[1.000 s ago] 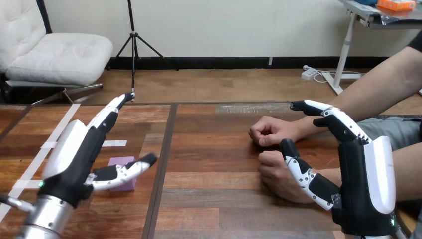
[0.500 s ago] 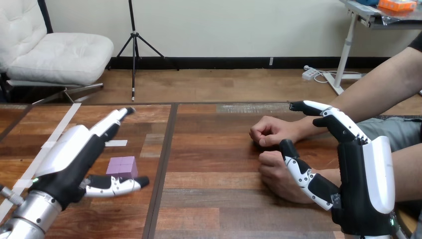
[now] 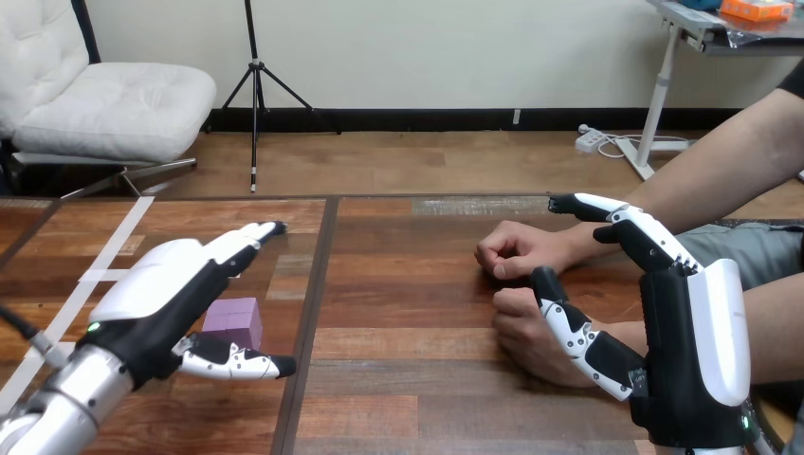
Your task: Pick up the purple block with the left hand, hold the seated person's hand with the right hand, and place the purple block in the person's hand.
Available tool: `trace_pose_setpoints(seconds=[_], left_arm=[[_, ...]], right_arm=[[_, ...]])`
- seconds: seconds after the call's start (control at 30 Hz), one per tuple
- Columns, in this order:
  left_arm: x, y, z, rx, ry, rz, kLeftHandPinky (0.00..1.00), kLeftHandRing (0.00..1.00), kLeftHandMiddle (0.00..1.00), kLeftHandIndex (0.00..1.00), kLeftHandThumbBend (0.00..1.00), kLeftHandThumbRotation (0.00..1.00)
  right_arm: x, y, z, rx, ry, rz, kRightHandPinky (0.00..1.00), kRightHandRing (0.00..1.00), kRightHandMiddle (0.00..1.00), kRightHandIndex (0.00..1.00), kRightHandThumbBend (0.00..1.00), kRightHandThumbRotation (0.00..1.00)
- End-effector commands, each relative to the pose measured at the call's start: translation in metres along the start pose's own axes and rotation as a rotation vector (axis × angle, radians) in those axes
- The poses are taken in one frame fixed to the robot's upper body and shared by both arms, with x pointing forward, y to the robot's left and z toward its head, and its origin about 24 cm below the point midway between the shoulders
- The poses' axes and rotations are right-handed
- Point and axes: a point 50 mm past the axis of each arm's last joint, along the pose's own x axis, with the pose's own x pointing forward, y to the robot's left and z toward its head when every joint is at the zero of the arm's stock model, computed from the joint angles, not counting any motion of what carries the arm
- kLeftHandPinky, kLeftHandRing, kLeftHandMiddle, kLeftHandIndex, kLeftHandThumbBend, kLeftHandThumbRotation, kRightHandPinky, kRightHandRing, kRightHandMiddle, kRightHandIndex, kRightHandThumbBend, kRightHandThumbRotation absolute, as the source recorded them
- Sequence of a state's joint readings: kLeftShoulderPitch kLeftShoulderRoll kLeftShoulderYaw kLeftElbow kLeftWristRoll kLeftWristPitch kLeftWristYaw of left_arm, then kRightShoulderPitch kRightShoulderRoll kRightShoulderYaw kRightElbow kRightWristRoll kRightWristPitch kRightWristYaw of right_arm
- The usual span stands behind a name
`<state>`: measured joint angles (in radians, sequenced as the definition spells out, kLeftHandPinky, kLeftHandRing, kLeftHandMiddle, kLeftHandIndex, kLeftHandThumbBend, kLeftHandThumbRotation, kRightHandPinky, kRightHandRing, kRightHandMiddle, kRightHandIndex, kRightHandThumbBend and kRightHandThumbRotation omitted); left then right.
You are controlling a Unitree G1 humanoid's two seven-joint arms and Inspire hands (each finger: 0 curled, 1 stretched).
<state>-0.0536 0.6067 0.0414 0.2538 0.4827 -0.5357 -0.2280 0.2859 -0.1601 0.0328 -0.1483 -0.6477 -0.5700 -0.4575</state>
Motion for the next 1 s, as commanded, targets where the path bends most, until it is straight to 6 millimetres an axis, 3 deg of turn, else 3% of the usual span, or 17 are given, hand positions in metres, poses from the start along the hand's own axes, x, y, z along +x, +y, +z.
trace_pose_setpoints(seconds=[0.0,0.37,0.97], left_arm=[[0.014,0.025,0.005,0.079,-0.035,0.014,0.94,0.97,0.96,0.95,0.9,0.27],[0.021,0.028,0.005,0.1,-0.041,-0.021,0.95,0.95,0.94,0.93,0.92,0.24],[0.029,0.03,0.001,0.089,-0.014,-0.028,0.88,0.91,0.92,0.89,0.86,0.16]], right_arm=[[0.015,-0.003,0.004,0.002,-0.059,-0.032,0.65,0.73,0.73,0.69,0.39,0.0],[0.016,-0.004,0.004,0.0,-0.053,-0.029,0.66,0.73,0.73,0.69,0.39,0.0],[0.019,-0.005,0.003,-0.007,-0.056,-0.022,0.65,0.73,0.73,0.68,0.4,0.0]])
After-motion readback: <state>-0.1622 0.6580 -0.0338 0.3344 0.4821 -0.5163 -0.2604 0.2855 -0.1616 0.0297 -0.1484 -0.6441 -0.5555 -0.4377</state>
